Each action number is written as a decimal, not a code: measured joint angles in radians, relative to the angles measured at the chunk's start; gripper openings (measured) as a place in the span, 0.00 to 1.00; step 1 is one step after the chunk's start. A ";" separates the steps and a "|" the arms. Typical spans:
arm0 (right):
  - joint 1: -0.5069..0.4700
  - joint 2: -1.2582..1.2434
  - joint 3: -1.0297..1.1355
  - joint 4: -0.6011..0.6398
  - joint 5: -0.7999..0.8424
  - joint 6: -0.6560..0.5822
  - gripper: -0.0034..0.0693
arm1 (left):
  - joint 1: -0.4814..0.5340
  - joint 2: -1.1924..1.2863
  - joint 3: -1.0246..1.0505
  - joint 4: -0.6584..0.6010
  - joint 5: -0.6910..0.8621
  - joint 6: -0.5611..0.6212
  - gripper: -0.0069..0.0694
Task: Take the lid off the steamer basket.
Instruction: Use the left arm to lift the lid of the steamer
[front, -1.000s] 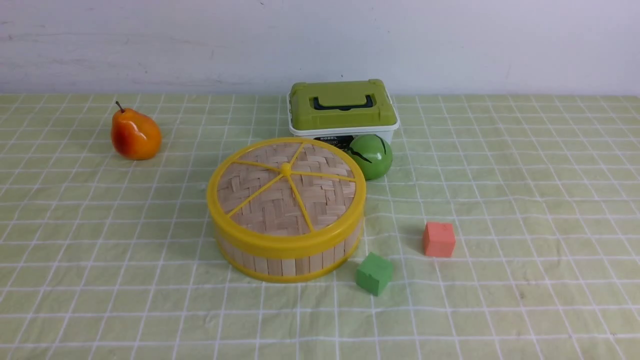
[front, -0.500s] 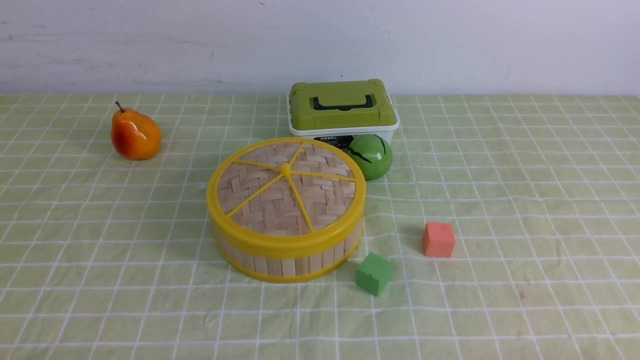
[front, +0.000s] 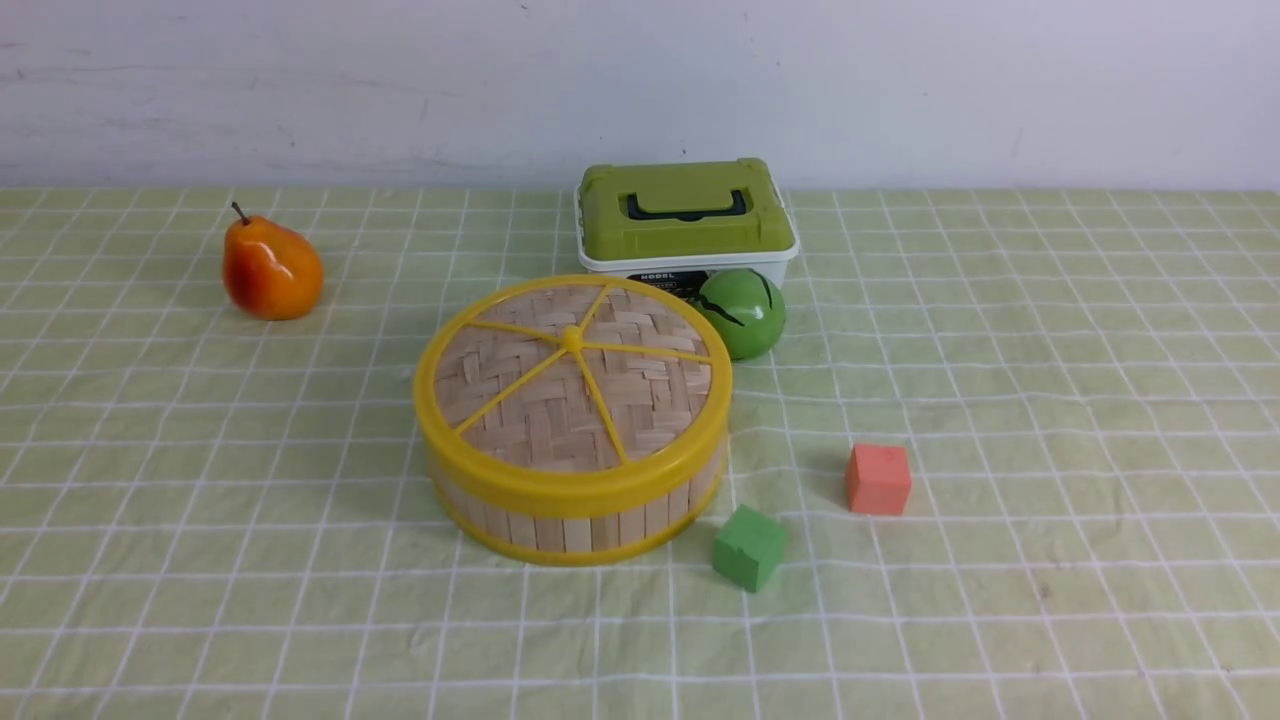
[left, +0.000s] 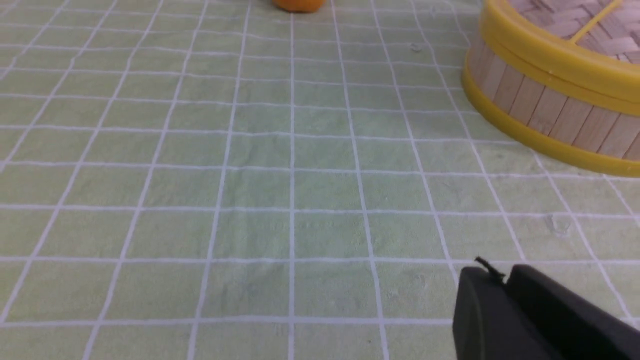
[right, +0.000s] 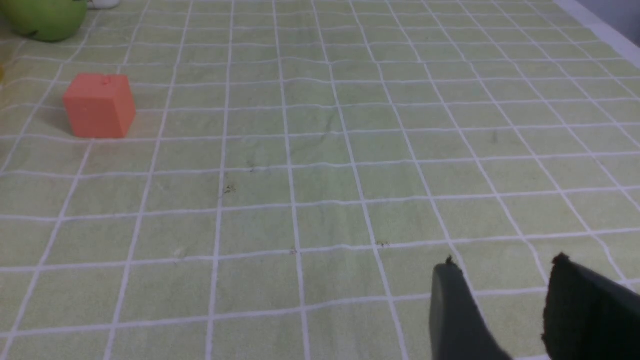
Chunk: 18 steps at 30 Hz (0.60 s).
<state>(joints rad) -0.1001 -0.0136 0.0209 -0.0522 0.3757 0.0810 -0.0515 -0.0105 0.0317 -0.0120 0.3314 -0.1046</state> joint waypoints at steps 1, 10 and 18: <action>0.000 0.000 0.000 0.000 0.000 0.000 0.38 | 0.000 0.000 0.000 -0.001 -0.019 0.000 0.17; 0.000 0.000 0.000 0.000 0.000 0.000 0.38 | 0.000 0.000 0.000 -0.025 -0.444 -0.020 0.18; 0.000 0.000 0.000 0.000 0.000 0.000 0.38 | 0.000 0.000 0.000 -0.041 -0.834 -0.167 0.19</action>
<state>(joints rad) -0.1001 -0.0136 0.0209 -0.0522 0.3757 0.0810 -0.0515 -0.0105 0.0317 -0.0534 -0.5021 -0.2715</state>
